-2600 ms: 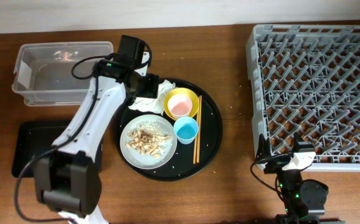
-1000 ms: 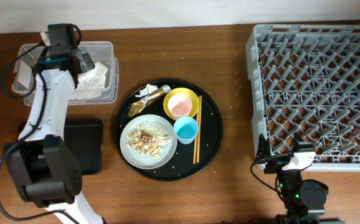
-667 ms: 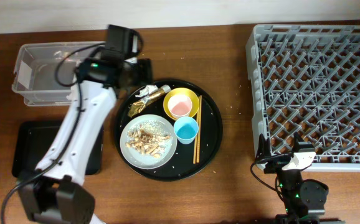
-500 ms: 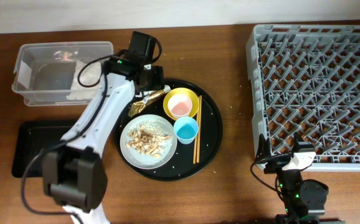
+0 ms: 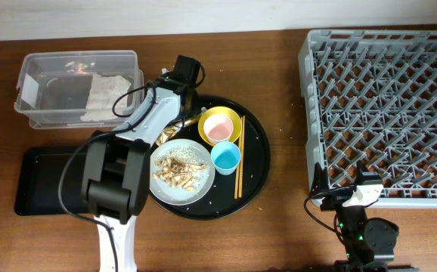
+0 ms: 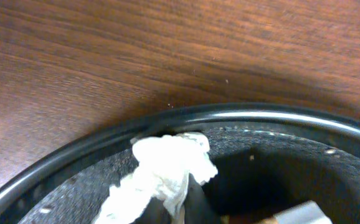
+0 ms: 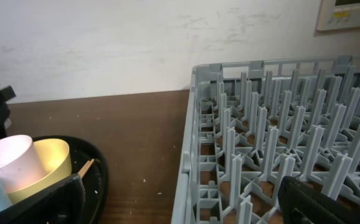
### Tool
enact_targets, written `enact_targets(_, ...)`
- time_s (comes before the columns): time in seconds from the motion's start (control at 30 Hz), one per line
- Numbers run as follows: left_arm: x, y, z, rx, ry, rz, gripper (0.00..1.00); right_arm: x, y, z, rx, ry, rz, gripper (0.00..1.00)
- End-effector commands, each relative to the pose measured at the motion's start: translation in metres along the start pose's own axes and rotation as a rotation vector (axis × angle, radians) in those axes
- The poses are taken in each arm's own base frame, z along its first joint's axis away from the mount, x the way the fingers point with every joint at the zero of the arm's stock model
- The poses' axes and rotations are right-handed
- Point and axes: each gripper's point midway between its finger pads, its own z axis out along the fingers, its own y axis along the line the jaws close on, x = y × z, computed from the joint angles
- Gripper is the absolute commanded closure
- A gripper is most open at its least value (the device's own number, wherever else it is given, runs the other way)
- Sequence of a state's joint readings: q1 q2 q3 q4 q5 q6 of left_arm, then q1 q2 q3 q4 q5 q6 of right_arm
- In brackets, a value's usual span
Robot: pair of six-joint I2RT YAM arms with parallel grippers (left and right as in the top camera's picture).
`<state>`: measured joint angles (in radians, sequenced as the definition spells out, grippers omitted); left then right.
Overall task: Sort waste into correct bins and load items into the dishwasher rack
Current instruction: 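Return the left gripper to the tray and grasp the gold wrapper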
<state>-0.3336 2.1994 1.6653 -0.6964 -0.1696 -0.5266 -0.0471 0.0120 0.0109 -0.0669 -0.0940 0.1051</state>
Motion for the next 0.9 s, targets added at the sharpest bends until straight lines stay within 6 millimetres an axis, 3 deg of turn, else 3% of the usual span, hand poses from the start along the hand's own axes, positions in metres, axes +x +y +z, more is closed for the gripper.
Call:
enact_targets(0.0, -0.043, -0.002, -0.078, 0.073, -0.163, -0.035, 0.99, 0.002, -0.002, 0.000, 0.008, 0.003, 0.004, 0.02)
enact_targets(0.1, -0.069, 0.005, -0.144, 0.105, -0.306, -0.068, 0.99, 0.002, -0.002, 0.000, 0.008, 0.003, 0.004, 0.02)
enact_targets(0.17, -0.094, 0.041, -0.192, -0.033, -0.485, -0.132, 0.99, 0.002, -0.002, 0.000, 0.008, 0.003, 0.004, 0.02)
enact_targets(0.23, -0.115, 0.082, -0.209, -0.226, -0.622, -0.213, 0.99, 0.002, -0.002, 0.000, 0.008, 0.003, 0.004, 0.02)
enact_targets(0.27, -0.125, 0.103, -0.207, -0.278, -0.650, -0.258, 0.99, 0.002, -0.002, 0.000, 0.008, 0.003, 0.004, 0.02)
enact_targets(0.33, -0.136, 0.141, -0.184, -0.324, -0.623, -0.317, 0.99, 0.002, -0.002, 0.000, 0.008, 0.003, 0.004, 0.01)
enact_targets(0.4, -0.137, 0.180, -0.135, -0.331, -0.515, -0.360, 0.96, 0.002, -0.002, 0.000, 0.008, 0.003, 0.004, 0.02)
enact_targets(0.47, -0.142, 0.209, -0.110, -0.313, -0.478, -0.408, 0.25, 0.002, -0.002, 0.000, 0.008, 0.003, 0.004, 0.02)
enact_targets(0.5, -0.143, 0.213, -0.106, -0.291, -0.457, -0.368, 0.01, 0.002, -0.002, 0.000, 0.008, 0.003, 0.004, 0.02)
enact_targets(0.57, -0.143, 0.188, -0.101, -0.173, -0.399, -0.129, 0.01, 0.002, -0.002, 0.000, 0.008, 0.003, 0.004, 0.02)
enact_targets(0.63, -0.140, 0.173, -0.121, -0.132, -0.400, -0.072, 0.01, 0.002, -0.002, 0.000, 0.008, 0.003, 0.004, 0.02)
enact_targets(0.67, -0.136, 0.146, -0.158, -0.045, -0.429, -0.036, 0.01, 0.002, -0.002, 0.000, 0.008, 0.003, 0.004, 0.02)
enact_targets(0.7, -0.128, 0.127, -0.182, 0.021, -0.436, -0.006, 0.01, 0.002, -0.002, 0.000, 0.008, 0.003, 0.004, 0.02)
enact_targets(0.73, -0.106, 0.103, -0.213, 0.119, -0.410, 0.042, 0.01, 0.002, -0.002, 0.000, 0.008, 0.003, 0.004, 0.02)
enact_targets(0.77, -0.092, 0.093, -0.221, 0.156, -0.377, 0.066, 0.01, 0.002, -0.002, 0.000, 0.008, 0.003, 0.004, 0.01)
enact_targets(0.8, -0.067, 0.075, -0.220, 0.208, -0.291, 0.108, 0.11, 0.002, -0.002, 0.000, 0.008, 0.003, 0.004, 0.02)
enact_targets(0.83, -0.048, 0.063, -0.214, 0.234, -0.217, 0.135, 0.28, 0.002, -0.002, 0.000, 0.008, 0.003, 0.004, 0.02)
enact_targets(0.87, -0.029, 0.055, -0.205, 0.243, -0.141, 0.126, 0.35, 0.002, -0.002, 0.000, 0.008, 0.003, 0.004, 0.02)
